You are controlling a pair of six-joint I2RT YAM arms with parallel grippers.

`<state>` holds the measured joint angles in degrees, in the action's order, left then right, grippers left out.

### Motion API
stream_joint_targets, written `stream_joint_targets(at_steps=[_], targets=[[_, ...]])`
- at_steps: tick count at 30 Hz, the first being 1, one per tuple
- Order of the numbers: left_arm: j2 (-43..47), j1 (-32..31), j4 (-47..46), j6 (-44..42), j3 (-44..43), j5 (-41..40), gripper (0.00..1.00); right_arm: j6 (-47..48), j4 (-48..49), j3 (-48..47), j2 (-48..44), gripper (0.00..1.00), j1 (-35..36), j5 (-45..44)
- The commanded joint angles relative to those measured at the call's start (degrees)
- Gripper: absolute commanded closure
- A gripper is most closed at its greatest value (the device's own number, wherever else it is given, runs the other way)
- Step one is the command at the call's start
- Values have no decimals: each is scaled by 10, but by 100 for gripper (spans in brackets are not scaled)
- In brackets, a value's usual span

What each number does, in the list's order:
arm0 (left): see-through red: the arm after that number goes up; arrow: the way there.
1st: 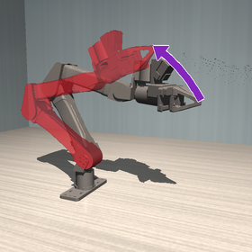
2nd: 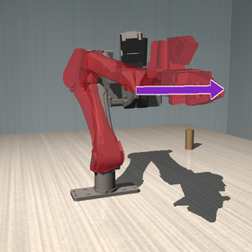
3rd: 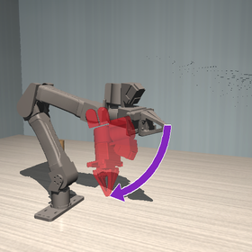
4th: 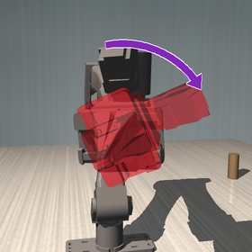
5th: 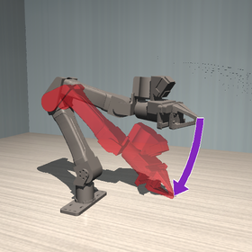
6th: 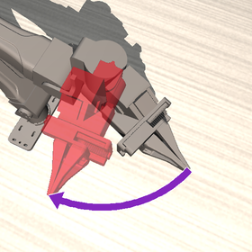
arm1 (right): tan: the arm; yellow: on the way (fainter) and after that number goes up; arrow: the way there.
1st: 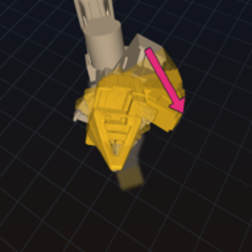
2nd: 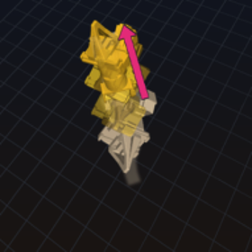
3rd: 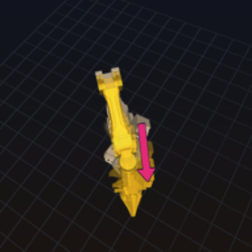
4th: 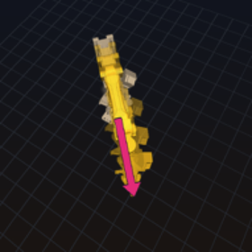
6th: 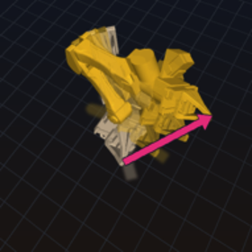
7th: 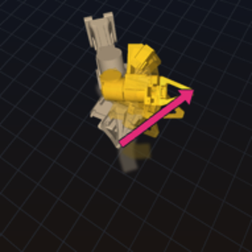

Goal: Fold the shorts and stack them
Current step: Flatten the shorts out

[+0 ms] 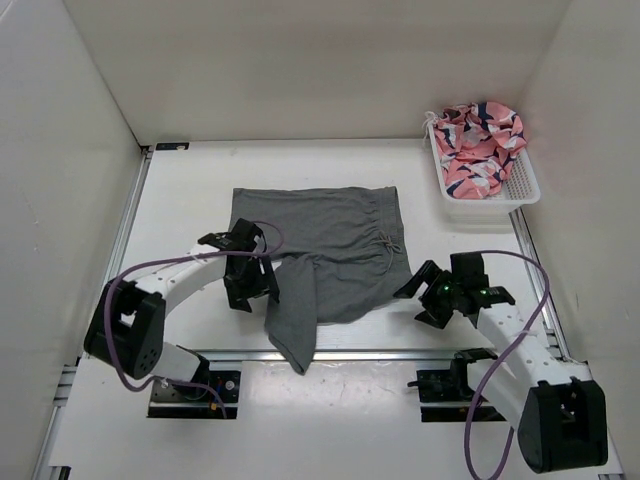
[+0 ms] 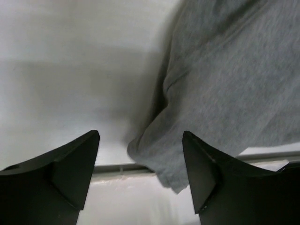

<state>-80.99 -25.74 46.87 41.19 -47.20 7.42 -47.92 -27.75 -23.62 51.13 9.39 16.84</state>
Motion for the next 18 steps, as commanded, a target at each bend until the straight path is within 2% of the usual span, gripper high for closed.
stream_joint_targets(at_steps=[1,3,4,7,8,9,10,11,12,13,15,18], targets=[[-18,-4,-59,-8,-1,14,20,-46,107,5,22,12,-2,9],[-32,-4,-68,-16,-6,14,31,-46,158,10,63,15,-2,4],[-48,-4,-74,-23,-12,14,43,-46,173,10,81,17,-2,4],[-61,-4,-74,-29,-25,14,58,-46,215,-9,145,22,-2,-1],[-69,-4,-74,-29,-25,14,76,-46,221,-14,170,24,-2,-1],[-69,-4,-74,-29,-25,14,85,-46,221,-20,180,32,-2,-11],[-69,2,-74,-29,-25,21,90,-46,221,-20,189,37,-2,-17],[-63,2,-74,-34,-25,21,90,-41,221,-27,200,45,-2,-23],[-63,14,-74,-34,-31,21,90,-41,221,-34,200,68,-2,-32],[-52,19,-65,-40,-31,21,90,-41,213,-43,208,80,-2,-40],[-32,39,-27,-47,-55,-1,90,-25,182,-58,214,99,-2,-65],[-20,70,54,-59,-114,-75,90,-18,171,-71,209,100,-2,-83]])
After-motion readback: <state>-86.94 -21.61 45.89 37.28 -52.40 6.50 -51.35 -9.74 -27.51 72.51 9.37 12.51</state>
